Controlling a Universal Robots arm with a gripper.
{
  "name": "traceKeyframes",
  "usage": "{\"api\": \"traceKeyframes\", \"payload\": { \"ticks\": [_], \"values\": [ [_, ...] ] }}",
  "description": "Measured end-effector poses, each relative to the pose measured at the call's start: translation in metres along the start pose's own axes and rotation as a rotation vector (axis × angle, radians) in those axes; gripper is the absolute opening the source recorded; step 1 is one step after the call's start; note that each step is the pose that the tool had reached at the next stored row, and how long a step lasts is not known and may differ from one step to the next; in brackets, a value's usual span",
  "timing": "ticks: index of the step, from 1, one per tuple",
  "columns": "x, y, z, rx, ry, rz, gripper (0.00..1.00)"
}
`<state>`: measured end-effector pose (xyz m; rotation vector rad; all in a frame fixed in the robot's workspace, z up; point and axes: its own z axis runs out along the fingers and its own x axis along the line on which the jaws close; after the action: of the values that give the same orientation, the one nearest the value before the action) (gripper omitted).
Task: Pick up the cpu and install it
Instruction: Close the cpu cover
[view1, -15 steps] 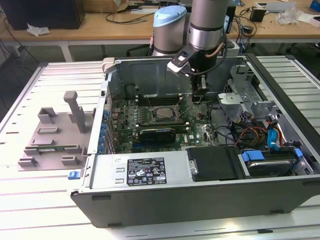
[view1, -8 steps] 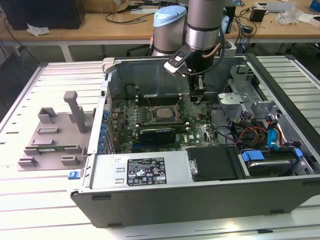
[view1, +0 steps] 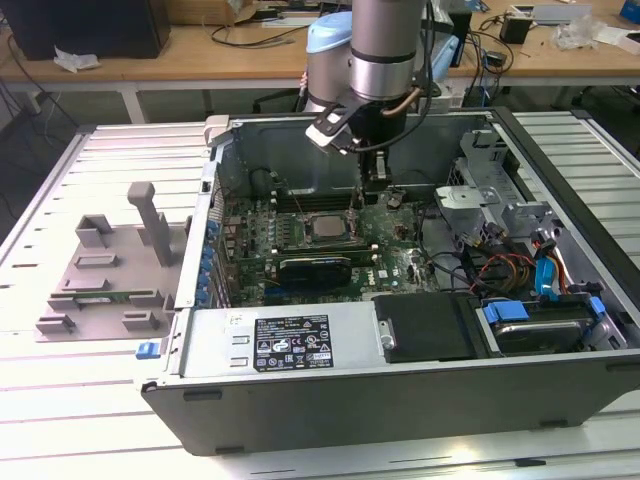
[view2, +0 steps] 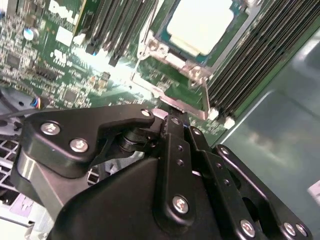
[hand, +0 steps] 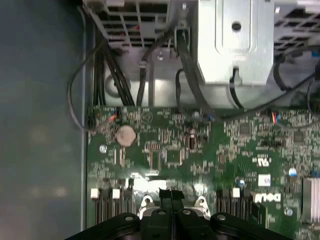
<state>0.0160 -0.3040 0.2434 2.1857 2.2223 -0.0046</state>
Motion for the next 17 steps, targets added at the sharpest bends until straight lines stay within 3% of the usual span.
{"api": "traceKeyframes", "payload": {
  "ticks": [6, 15, 17],
  "values": [
    [0.0004, -0.014, -0.0002, -0.0024, 0.0001, 0.0, 0.11],
    [0.0004, -0.0149, -0.0002, -0.0024, 0.0, 0.0, 0.11],
    [0.0004, -0.015, 0.0019, 0.0098, 0.0003, 0.0, 0.11]
  ]
}}
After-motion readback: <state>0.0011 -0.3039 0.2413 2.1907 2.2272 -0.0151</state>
